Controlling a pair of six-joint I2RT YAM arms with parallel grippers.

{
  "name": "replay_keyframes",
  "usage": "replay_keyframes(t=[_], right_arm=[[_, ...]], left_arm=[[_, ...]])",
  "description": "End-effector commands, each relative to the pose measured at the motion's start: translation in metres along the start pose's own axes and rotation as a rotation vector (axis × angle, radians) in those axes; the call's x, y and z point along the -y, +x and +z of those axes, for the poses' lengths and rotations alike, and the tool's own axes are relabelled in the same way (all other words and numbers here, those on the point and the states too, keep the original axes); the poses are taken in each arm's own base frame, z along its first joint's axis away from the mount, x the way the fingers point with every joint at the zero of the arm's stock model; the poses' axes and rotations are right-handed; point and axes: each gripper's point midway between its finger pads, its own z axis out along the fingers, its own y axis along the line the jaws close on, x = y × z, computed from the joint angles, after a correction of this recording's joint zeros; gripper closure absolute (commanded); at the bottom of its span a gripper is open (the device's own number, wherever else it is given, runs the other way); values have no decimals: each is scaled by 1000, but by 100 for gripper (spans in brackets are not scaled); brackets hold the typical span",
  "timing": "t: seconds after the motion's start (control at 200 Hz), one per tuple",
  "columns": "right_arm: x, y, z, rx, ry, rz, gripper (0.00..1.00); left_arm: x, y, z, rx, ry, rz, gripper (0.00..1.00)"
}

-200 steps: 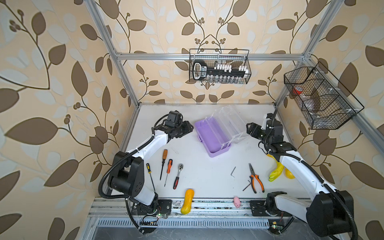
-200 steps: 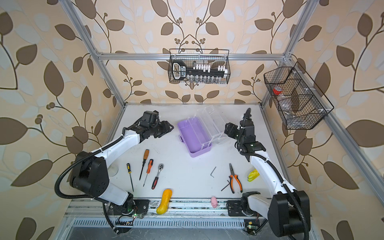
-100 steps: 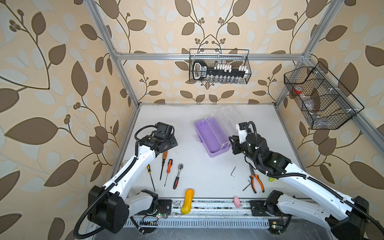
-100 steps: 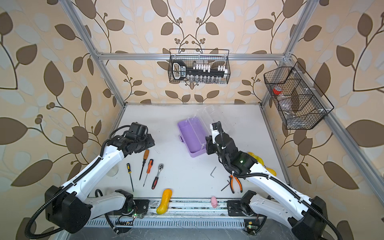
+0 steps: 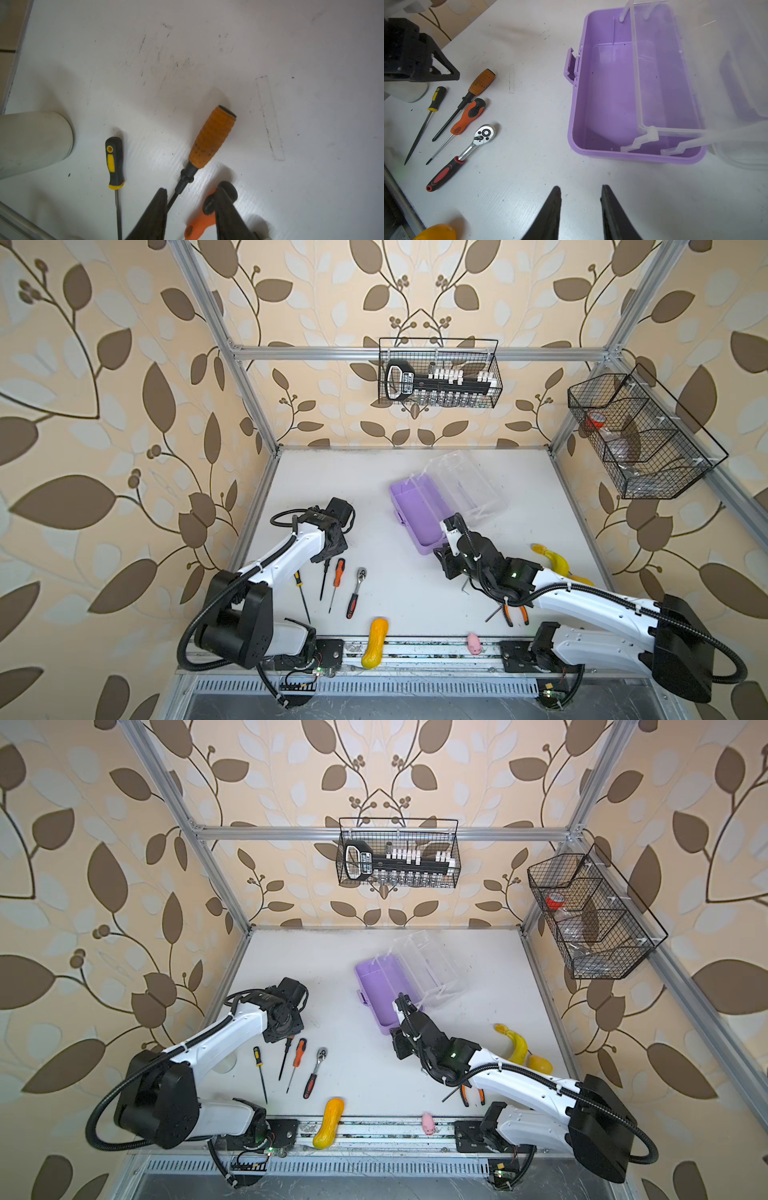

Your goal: Pack the tool kit

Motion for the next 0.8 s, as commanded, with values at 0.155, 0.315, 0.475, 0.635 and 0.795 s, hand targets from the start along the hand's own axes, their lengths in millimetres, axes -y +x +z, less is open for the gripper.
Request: replay_keyframes(t=[0.155,0.315,0.475,0.635,0.795], right_arm=[[-12,-18,1,-12,-31,-34,65],[-6,-14,2,-22,-20,-24,64],[0,-6,9,-48,-38,18,64],[4,-2,7,-49,-43,38,64],[10,1,-3,-22,-30,56,64]], left_arm=[[9,-11,20,12,5,-32,50],[21,-12,33,-9,36,-31,48],[25,-9,49,-42,15,-17,49],[28,-8,56,-50,19,-27,51],[33,-11,58,-46,30,-37,63]])
